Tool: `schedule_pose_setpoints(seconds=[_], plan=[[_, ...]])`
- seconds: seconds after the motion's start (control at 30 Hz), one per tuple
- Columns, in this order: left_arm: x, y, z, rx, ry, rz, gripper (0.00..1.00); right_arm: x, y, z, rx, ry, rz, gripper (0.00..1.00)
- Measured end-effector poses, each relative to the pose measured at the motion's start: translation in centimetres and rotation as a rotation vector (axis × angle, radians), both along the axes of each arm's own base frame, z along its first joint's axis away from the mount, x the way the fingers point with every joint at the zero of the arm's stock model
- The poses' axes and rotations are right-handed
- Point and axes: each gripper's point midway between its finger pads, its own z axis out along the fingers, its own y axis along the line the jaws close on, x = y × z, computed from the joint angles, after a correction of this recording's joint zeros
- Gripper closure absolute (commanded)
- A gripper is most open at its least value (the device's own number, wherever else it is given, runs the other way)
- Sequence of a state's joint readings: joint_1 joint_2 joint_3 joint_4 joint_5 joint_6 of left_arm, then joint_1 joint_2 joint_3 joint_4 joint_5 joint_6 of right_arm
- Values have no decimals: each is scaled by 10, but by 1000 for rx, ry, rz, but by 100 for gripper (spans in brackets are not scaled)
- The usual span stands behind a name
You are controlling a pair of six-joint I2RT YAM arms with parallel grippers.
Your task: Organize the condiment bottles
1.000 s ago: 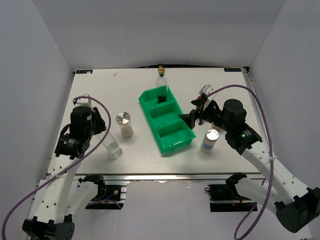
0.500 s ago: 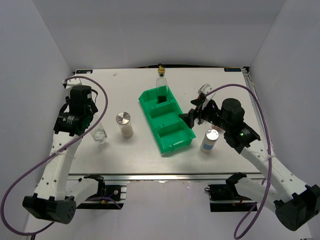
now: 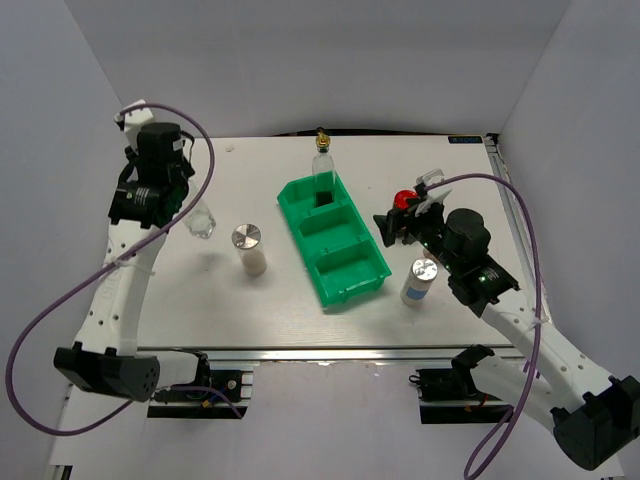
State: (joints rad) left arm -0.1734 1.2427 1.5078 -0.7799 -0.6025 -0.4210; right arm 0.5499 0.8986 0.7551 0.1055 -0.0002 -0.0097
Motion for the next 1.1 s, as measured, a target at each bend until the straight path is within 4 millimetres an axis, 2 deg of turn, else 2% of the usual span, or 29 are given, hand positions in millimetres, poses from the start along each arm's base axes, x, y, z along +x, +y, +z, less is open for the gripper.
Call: schedule_pose_setpoints(seconds=[0.13, 0.23, 0.33, 0.53, 0.67, 0.83, 1.1], plan=[[39, -9, 27, -16, -70, -9, 100, 6, -19, -1, 24, -3, -117, 11], [70, -18, 32, -29, -93, -23, 100, 8, -31, 5, 59, -25, -192, 11], [99, -31, 25, -44, -99, -40, 100, 9, -46, 11, 98, -47, -274, 11], [133, -66, -2, -73, -62, -87, 100, 13, -73, 10, 138, -63, -427, 10], [145, -102, -9, -80, -65, -144, 100, 13, -82, 9, 145, -67, -476, 10], [147, -139, -14, -111, -74, -200, 100, 15, -88, 9, 145, -70, -508, 11], [148, -160, -19, -157, -102, -195, 100, 15, -92, 9, 144, -71, -528, 11]])
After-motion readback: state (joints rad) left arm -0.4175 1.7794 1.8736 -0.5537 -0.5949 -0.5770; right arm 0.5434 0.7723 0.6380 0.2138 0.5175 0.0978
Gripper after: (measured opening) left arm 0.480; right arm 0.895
